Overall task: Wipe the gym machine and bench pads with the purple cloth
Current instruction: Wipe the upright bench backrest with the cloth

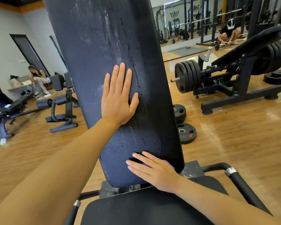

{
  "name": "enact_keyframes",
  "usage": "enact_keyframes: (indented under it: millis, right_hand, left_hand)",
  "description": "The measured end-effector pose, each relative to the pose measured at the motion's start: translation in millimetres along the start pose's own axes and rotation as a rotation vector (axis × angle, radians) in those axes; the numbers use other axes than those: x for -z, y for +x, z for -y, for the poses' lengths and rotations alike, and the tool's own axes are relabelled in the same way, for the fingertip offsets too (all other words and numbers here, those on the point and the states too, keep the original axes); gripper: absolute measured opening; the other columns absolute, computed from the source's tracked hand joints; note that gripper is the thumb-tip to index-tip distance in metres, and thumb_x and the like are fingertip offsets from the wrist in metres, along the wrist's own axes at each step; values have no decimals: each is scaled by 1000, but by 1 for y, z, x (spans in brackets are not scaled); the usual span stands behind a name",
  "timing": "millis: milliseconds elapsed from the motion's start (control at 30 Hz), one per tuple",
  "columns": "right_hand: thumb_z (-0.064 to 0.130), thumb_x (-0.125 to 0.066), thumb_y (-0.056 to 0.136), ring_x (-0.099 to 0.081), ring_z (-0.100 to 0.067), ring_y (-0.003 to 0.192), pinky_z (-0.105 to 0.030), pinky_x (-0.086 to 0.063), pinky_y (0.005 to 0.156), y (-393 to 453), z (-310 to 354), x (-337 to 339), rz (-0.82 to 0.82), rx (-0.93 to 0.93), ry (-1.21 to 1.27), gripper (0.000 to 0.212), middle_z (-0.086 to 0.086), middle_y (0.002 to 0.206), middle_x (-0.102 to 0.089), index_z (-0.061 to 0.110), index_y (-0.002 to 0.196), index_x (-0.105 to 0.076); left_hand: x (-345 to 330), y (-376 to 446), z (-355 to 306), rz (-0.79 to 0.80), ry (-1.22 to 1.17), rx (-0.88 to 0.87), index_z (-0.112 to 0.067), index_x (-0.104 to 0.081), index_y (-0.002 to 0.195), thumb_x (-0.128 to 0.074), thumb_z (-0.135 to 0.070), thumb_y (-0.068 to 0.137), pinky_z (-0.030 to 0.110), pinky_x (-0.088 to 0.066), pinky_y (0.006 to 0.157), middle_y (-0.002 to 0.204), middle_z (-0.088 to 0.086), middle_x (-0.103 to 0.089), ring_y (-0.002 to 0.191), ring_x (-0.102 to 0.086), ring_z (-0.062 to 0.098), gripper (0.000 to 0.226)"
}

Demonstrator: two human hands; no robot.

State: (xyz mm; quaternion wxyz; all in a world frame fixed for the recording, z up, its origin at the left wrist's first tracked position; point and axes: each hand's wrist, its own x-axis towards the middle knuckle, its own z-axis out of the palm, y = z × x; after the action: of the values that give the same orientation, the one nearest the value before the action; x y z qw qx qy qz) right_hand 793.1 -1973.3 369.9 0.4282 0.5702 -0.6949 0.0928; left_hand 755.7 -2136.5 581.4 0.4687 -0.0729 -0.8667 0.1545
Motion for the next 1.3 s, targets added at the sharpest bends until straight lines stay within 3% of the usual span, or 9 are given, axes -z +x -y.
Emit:
enact_keyframes:
  millis: [100,267,400,500,700,933,1000,1167,1300]
  right_hand:
    - [7,-57,98,-38,-29,142,-45,-32,117,-1,-31,19,-80,-116,-67,42,-5,151,-44,11,139,-55]
    - [6,-70,90,-46,-33,136,-52,-42,108,23,-55,25,-345,-526,-134,45,-7,142,-53,8,133,-58]
    - [5,-68,88,-42,-29,139,-46,-44,107,-19,0,1,-158,-263,-72,39,-1,143,-55,12,127,-67]
    - [6,-67,89,-37,-27,142,-44,-39,112,-18,-16,14,-34,-124,-102,44,-5,148,-48,10,132,-62]
    - [11,-56,99,-39,-35,140,-50,-35,114,55,-68,39,-365,-667,-166,39,-11,148,-47,3,137,-54]
    - [8,-63,89,-29,-29,146,-44,-43,109,-11,-2,3,-35,-274,-185,50,-6,152,-41,11,138,-55]
    - [6,-66,89,-37,-30,142,-46,-39,112,15,-30,18,-123,-311,-204,49,-10,149,-46,6,137,-56]
    - [7,-56,99,-42,-37,138,-49,-38,111,89,-97,53,-434,-726,-282,39,-18,145,-49,-3,137,-53]
    - [7,-65,91,-38,-37,141,-49,-35,115,39,-31,13,-229,-501,-300,47,-13,148,-47,4,137,-55]
  left_hand:
    - [-1,-1,3,-12,-14,-10,-8,-24,157,-21,-48,103,46,-3,125,164,15,-19,153,-13,32,67]
    - [-1,-1,3,-26,-32,-9,-8,-25,157,-26,-46,102,46,-5,125,164,15,-19,153,-14,32,67]
    - [0,0,2,-22,-42,-4,-9,-25,157,-25,-47,102,45,-3,125,164,14,-19,153,-13,31,67]
    - [0,0,2,-28,-48,1,-9,-26,157,-28,-47,101,44,-2,125,165,13,-19,153,-12,30,67]
    - [-1,0,3,-25,-53,-1,-9,-25,157,-30,-45,101,45,-4,126,165,13,-19,153,-12,30,67]
    - [-2,0,3,-14,-57,16,-11,-26,157,-28,-48,101,44,-2,126,165,11,-19,153,-12,29,67]
    - [-1,-1,3,-20,-44,0,-10,-26,157,-30,-47,101,44,-3,126,165,12,-18,153,-11,29,67]
    - [-1,0,2,-36,-64,7,-9,-27,157,-29,-46,101,44,-4,126,165,13,-20,153,-13,30,67]
    - [-2,-1,3,-37,-50,1,-10,-27,157,-32,-46,101,44,-3,126,165,12,-20,153,-13,29,66]
